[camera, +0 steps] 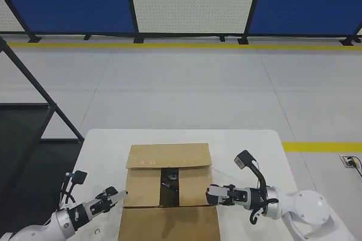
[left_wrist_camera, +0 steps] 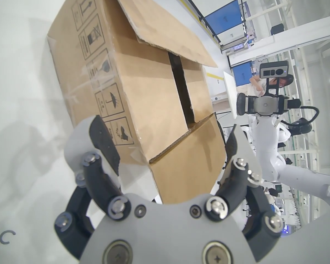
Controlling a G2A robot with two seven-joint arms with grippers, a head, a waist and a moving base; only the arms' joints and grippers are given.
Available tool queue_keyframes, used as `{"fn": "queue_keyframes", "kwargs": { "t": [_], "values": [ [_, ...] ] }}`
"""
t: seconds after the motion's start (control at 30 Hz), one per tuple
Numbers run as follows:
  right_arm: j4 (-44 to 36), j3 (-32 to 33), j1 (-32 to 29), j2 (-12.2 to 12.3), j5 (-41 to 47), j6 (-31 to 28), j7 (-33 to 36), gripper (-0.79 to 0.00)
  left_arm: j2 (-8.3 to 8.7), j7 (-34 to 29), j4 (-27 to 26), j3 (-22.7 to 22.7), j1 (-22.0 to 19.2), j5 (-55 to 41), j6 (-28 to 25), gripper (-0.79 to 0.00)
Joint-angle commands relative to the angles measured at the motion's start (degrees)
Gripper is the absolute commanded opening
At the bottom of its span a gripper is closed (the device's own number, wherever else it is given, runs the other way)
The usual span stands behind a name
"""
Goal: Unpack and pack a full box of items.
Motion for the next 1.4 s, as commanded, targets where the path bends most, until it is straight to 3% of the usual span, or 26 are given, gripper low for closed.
{"fn": "queue_keyframes", "kwargs": {
  "t": [0.0, 0.17, 0.4, 0.83, 1.37],
  "values": [
    [0.0, 0.0, 0.0, 0.0, 0.0, 0.0, 0.0, 0.000, 0.00, 0.0, 0.0, 0.0, 0.0, 0.0, 0.0, 0.000],
    [0.2, -0.1, -0.2, 0.0, 0.2, 0.3, -0.4, 0.000, -0.02, 0.3, -0.1, 0.0, 0.0, -0.1, 0.0, 0.000],
    [6.0, -3.5, 2.9, -1.4, 2.5, 6.5, -11.8, 0.000, 0.03, 3.9, -1.1, -1.0, 1.6, -2.2, -2.2, 0.000],
    [14.4, -8.0, 8.9, -3.4, 4.3, 7.5, -19.2, 0.000, 0.17, 4.8, -1.1, -2.1, 2.6, -2.4, -3.5, 0.000],
    [15.2, -10.9, 13.1, -5.5, 3.6, 4.6, -26.2, 0.000, 0.17, 4.8, -1.1, -2.1, 2.6, -2.4, -3.5, 0.000]
  ]
}}
